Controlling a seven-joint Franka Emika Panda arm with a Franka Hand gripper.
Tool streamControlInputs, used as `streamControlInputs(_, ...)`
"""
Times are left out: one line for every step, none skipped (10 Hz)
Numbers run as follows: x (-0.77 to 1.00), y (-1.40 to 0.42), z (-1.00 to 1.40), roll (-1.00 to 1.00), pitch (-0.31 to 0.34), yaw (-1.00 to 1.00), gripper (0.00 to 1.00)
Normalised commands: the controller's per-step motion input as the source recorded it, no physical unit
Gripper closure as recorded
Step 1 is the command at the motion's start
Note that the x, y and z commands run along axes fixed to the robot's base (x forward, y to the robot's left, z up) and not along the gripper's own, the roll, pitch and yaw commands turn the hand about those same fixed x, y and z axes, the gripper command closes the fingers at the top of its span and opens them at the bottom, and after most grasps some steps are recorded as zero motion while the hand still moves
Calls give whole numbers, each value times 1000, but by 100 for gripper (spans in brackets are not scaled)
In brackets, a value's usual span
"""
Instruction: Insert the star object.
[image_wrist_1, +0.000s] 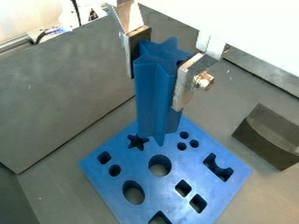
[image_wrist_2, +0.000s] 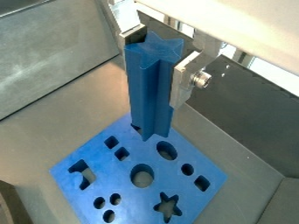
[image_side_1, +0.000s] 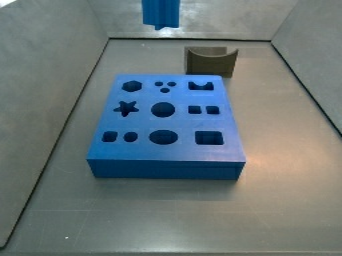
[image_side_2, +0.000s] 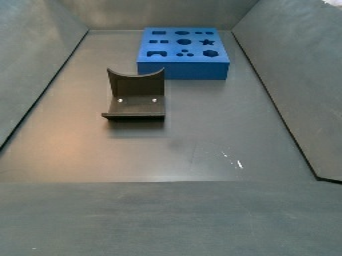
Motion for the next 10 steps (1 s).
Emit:
streamControlInputs(0, 20, 0, 0, 0, 0, 100)
streamControlInputs(-31, 57, -294, 194, 0, 0, 100)
streamControlInputs(-211, 169, -994, 144, -84, 454, 100)
streamControlInputs(-366, 134, -1000, 117, -46, 620, 100)
streamControlInputs(-400, 89, -1000, 103, -33, 629, 100)
streamControlInputs(-426, 74, -1000, 83, -26, 611, 100)
streamControlInputs(-383, 17, -1000, 76, -29, 523, 100)
streamControlInputs(-343, 31, -1000, 56, -31, 400, 100)
streamControlInputs(-343, 60, -1000, 43, -31, 326, 100)
streamControlInputs(-326, 97, -1000, 37, -37, 271, 100)
